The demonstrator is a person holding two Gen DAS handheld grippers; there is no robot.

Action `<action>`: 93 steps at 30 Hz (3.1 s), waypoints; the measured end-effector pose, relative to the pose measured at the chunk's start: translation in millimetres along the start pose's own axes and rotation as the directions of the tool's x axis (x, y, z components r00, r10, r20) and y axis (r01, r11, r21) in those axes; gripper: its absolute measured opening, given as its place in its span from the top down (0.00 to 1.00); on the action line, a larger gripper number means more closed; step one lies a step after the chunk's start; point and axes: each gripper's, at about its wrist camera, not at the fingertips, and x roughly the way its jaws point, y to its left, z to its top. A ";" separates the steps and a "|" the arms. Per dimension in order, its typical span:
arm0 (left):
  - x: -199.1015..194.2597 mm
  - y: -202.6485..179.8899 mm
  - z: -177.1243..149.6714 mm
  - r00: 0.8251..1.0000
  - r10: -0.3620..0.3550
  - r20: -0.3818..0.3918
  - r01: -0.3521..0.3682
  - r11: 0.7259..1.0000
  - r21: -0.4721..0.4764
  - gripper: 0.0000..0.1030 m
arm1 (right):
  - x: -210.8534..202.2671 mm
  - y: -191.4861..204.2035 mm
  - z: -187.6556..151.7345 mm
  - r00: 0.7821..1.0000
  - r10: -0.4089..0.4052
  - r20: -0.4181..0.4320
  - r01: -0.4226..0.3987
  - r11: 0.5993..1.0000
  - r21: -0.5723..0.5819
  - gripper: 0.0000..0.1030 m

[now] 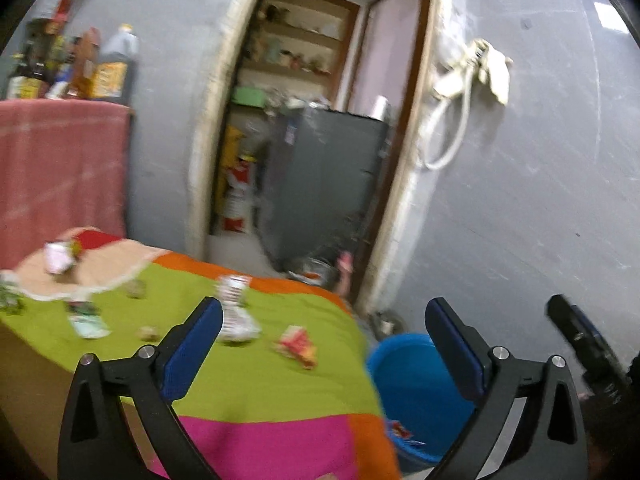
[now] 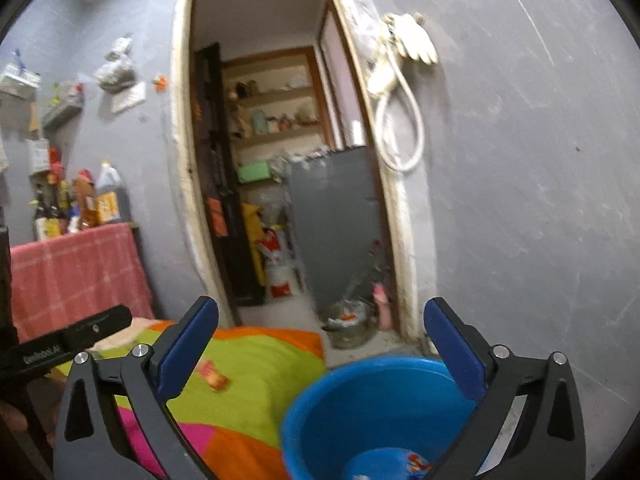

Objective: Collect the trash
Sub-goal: 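Move both tools back over the table toward the green wrapper and teal card, then grasp the green-and-white wrapper with the left tool while the right tool grasps the teal card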

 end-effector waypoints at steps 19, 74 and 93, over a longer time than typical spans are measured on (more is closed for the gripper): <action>-106.3 156.8 -36.1 0.893 0.450 0.030 -0.451 0.892 0.024 0.03 | 30.4 161.1 -28.6 0.951 0.281 -0.127 -0.282 0.959 0.010 0.00; -43.9 282.8 -31.7 0.896 0.390 -0.211 -0.416 0.904 -0.096 0.81 | 211.5 338.4 -132.2 0.550 0.426 -0.718 -0.594 0.804 0.023 0.63; -78.1 239.6 -43.8 0.902 0.415 -0.122 -0.426 0.900 -0.093 0.97 | 106.9 261.1 -78.1 0.746 0.451 -0.490 -0.514 0.858 0.007 0.64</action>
